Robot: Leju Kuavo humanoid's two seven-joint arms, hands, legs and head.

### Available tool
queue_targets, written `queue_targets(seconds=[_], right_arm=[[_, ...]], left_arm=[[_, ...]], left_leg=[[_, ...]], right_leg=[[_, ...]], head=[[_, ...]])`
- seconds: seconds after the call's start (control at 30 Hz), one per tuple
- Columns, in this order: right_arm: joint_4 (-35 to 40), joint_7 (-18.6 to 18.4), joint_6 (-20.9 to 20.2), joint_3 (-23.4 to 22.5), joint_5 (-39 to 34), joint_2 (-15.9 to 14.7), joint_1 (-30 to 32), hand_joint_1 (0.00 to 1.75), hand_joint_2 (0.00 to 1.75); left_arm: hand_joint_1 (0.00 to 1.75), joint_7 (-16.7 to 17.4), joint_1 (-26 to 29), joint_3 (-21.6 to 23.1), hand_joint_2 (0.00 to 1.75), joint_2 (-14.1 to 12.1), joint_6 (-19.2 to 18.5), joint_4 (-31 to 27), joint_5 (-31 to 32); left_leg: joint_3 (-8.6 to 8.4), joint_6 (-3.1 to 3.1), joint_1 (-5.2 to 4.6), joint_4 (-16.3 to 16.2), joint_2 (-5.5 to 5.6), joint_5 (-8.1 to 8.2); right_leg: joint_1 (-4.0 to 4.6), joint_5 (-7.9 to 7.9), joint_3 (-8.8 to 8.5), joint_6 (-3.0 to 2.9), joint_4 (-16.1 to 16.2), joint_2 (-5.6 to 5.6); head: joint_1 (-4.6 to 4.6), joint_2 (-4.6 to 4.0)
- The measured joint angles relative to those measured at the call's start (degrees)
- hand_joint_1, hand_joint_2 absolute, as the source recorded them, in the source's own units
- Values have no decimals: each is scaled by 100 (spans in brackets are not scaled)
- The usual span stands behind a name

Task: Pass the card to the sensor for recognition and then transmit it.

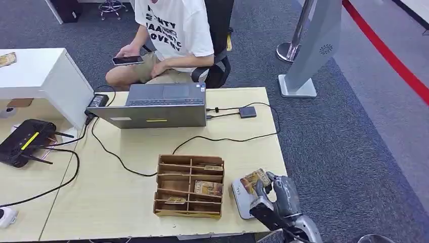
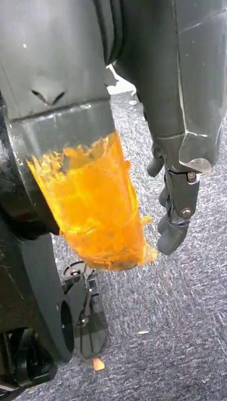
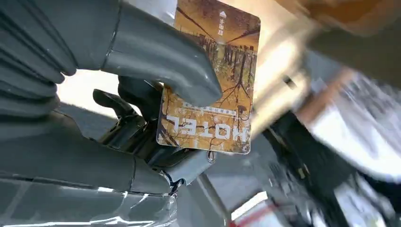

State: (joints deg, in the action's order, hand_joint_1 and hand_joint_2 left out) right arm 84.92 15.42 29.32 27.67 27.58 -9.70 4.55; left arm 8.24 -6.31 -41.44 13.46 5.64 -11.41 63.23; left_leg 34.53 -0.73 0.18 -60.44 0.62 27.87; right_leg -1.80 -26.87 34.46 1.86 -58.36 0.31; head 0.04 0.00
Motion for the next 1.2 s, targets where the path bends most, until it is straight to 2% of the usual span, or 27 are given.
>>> queue_targets(seconds=[0.17,0.23,0.47,0.67,0.9,1.07,1.2], right_arm=[[713,659,543,-279,-262,347,179,175,175],[933,854,633,-354,-306,452,213,175,175],[1435,1258,644,-470,-426,710,172,175,175],[1514,1457,491,-343,-237,810,-205,175,175],[1370,1165,504,236,865,878,-1192,175,175],[1210,1048,548,488,1155,898,-1652,175,175],[851,595,624,700,1992,902,-2200,175,175]], left_arm=[[0,4,0,0,0,2,0,0,4],[0,7,-5,0,0,2,-4,0,22],[0,28,-13,46,0,2,-66,0,114],[0,81,-58,157,0,17,-144,0,229],[0,199,-217,354,0,42,-319,0,441],[0,223,-276,470,0,48,-374,0,518],[0,260,-337,621,0,55,-505,0,684]], left_leg=[[1,3,2,0,0,2],[0,3,2,0,-1,2],[1,3,2,0,-1,2],[0,3,2,0,-1,1],[-3,3,2,0,-2,-3],[-1,5,4,0,-2,-4],[1,5,4,0,-3,-4]], right_leg=[[0,-2,1,-2,0,0],[0,-2,1,-3,0,1],[-1,-2,0,-2,0,1],[0,-1,0,-3,-3,1],[0,1,-2,-4,-7,1],[-1,1,0,-4,-7,2],[-1,1,1,-4,-7,4]], head=[[0,0],[0,0],[2,0],[0,0],[0,0],[2,0],[4,0]])
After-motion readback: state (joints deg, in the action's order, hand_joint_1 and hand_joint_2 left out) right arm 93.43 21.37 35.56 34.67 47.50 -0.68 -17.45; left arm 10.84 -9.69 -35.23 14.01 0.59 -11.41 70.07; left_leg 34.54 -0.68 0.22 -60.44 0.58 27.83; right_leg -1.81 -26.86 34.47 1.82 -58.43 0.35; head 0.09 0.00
